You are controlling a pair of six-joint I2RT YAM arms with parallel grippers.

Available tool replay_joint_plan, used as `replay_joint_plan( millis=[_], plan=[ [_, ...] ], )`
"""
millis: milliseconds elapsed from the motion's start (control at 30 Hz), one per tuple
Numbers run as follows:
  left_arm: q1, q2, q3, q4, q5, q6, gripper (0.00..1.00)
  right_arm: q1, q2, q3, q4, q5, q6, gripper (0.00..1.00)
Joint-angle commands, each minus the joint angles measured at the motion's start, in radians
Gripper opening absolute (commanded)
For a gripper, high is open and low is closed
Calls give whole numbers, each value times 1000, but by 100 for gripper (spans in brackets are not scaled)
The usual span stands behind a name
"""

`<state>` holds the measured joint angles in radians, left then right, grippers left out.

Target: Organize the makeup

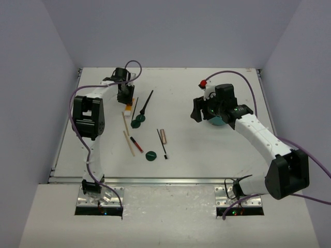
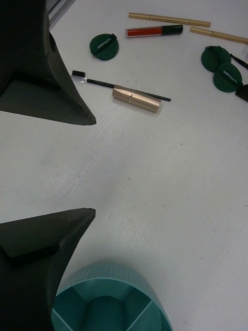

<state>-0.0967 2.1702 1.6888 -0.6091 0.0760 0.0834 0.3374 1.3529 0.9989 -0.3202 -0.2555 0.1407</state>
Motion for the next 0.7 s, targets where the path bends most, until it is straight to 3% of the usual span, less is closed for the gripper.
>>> replay_joint_plan(
  millis=[0, 133, 200, 400, 500, 667],
  plan=[
    [8, -96, 66, 23, 49, 17, 0, 6, -24, 60, 59, -43, 70, 69],
    [8, -139, 129, 22, 154, 49, 0, -1, 18, 147, 92, -119, 203, 75],
    [4, -186, 150, 34, 272, 92, 0, -13, 84, 257, 105, -220, 291, 76],
    [-37, -285, 129, 61, 593, 178, 0, -35, 352, 565, 162, -402, 569, 72],
    [-82, -311, 117, 57, 587, 215, 0, -30, 476, 711, 138, -373, 639, 63],
    [-133, -317, 134, 35, 571, 234, 0, -6, 647, 949, 69, -360, 654, 62]
  ],
)
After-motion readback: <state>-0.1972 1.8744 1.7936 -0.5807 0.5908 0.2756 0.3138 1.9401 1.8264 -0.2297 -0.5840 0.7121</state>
